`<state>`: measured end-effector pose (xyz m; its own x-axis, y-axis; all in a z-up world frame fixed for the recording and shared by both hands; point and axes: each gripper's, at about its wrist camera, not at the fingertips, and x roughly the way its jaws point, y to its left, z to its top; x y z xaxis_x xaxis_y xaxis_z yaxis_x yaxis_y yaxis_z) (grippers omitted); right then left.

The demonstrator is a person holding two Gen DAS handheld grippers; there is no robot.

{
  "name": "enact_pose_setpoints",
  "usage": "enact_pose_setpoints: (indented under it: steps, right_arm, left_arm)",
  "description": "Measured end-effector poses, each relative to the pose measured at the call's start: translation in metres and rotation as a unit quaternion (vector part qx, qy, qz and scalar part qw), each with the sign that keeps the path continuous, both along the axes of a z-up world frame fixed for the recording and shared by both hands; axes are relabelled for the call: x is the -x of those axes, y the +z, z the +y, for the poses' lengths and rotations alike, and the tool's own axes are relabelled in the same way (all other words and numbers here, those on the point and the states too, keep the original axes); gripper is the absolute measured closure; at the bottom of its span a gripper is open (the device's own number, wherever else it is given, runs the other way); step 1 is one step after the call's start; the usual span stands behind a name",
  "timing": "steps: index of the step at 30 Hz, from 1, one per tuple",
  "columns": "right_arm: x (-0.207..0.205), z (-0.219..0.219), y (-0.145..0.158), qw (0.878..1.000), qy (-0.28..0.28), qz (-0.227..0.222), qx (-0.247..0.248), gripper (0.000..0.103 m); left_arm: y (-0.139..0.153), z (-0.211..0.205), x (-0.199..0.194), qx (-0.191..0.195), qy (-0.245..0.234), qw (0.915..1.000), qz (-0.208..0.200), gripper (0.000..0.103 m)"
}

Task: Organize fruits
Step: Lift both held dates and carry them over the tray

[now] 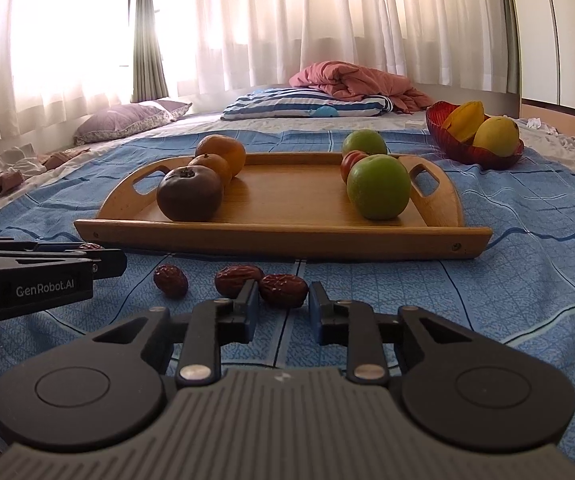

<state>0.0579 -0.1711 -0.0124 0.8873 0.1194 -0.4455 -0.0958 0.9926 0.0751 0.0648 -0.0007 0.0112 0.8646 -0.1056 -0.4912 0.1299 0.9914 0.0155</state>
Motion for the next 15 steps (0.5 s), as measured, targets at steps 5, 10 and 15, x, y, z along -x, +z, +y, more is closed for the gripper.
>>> enact_pose_setpoints:
  steps: [5, 10, 15]
  right_arm:
    - [-0.002, 0.000, 0.008, 1.000, 0.000, -0.012, 0.001, 0.072]
    - [-0.006, -0.002, 0.018, 1.000, -0.002, -0.027, 0.003, 0.072]
    - [-0.017, -0.009, 0.027, 0.999, -0.004, -0.036, 0.007, 0.072]
  left_arm:
    - [0.009, -0.009, -0.006, 0.006, -0.013, 0.9998, -0.010, 0.075]
    - [0.019, -0.020, -0.016, 0.012, -0.030, 0.9993, -0.018, 0.075]
    - [0.026, -0.029, -0.030, 0.026, -0.050, 0.9982, -0.017, 0.075]
